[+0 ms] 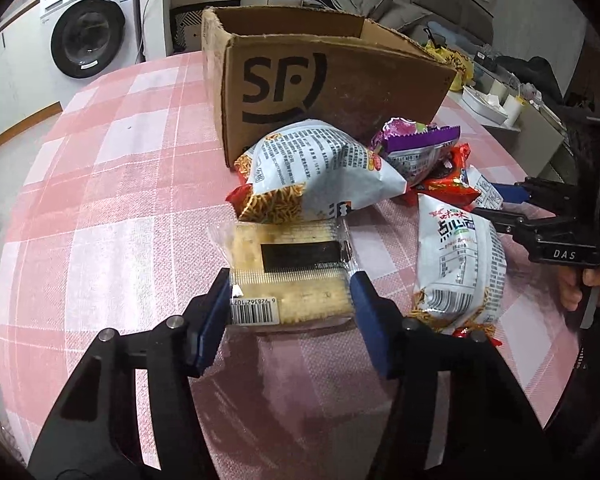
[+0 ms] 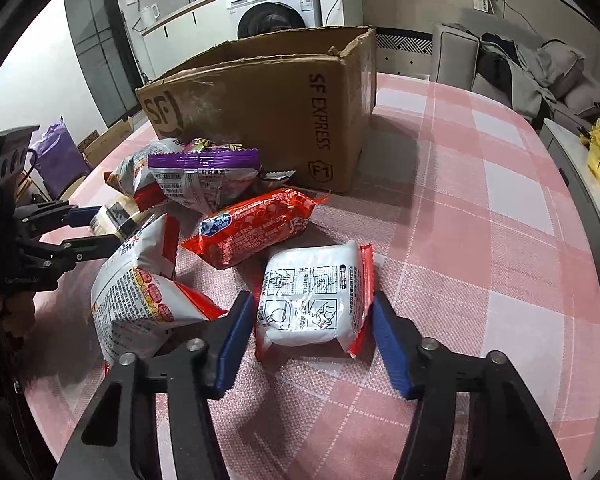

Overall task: Organize snacks
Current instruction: 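Grasp the clear cracker pack with the left tool while the right tool grasps the white red-edged pack, then lift both held packs and carry them over the cardboard box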

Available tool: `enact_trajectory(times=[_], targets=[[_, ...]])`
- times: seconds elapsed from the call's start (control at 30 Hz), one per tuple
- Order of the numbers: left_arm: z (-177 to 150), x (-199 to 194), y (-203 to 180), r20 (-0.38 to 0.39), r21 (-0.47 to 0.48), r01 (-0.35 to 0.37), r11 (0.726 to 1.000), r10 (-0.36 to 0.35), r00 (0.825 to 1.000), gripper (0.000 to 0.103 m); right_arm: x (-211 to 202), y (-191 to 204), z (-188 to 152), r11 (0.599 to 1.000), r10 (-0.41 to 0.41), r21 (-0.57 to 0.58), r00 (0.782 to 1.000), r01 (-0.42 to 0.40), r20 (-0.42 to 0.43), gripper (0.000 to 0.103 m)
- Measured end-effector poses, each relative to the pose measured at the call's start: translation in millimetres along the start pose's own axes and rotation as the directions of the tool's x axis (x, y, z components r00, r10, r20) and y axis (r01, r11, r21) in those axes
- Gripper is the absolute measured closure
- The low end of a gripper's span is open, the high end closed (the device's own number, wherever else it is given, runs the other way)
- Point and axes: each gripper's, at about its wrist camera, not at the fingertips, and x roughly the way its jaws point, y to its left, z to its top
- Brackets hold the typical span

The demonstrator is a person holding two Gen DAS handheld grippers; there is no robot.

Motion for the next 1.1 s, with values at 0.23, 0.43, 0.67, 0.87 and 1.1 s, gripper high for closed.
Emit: enact_trajectory(times=[0.23,0.43,0.67,0.87,1.1], targets=[[-7.9,-13.3,4.7,0.026,-0.029,-0.003,1.000,0.003,1.000,0.047,-10.9,-5.3,-4.0,0.999,-0.017,0.037,1.000,0.016,0.023,0.054],[-10.3,-31.1,8.8,0.069,-0.051,-0.007,0.999,0.010,0.998,0.047,-30.5,-7.1,-8.7,0.997,-0.045,0.059,0.997,0.041,0.065,0.054],[-11.7,-56.0,11.4,0.120,-0.073,-0.012,0.997,0.021,0.993,0.047,-55.4,-4.2,-10.5,0.995,-0.069,0.081,0.990,0.060,0.121,0.054],[-6.8,-76.2,12.4,0.165,-0.079,-0.005,0.997,0.018,0.986,0.047,-81.7,0.5,-4.9,0.995,-0.058,0.090,0.978,0.040,0.199,0.054],[9.5,-94.7,8.4,0.227,-0.077,-0.011,0.997,0.028,0.973,0.047,-104.0,6.3,12.2,0.993,-0.070,0.106,0.960,0.043,0.271,0.054]])
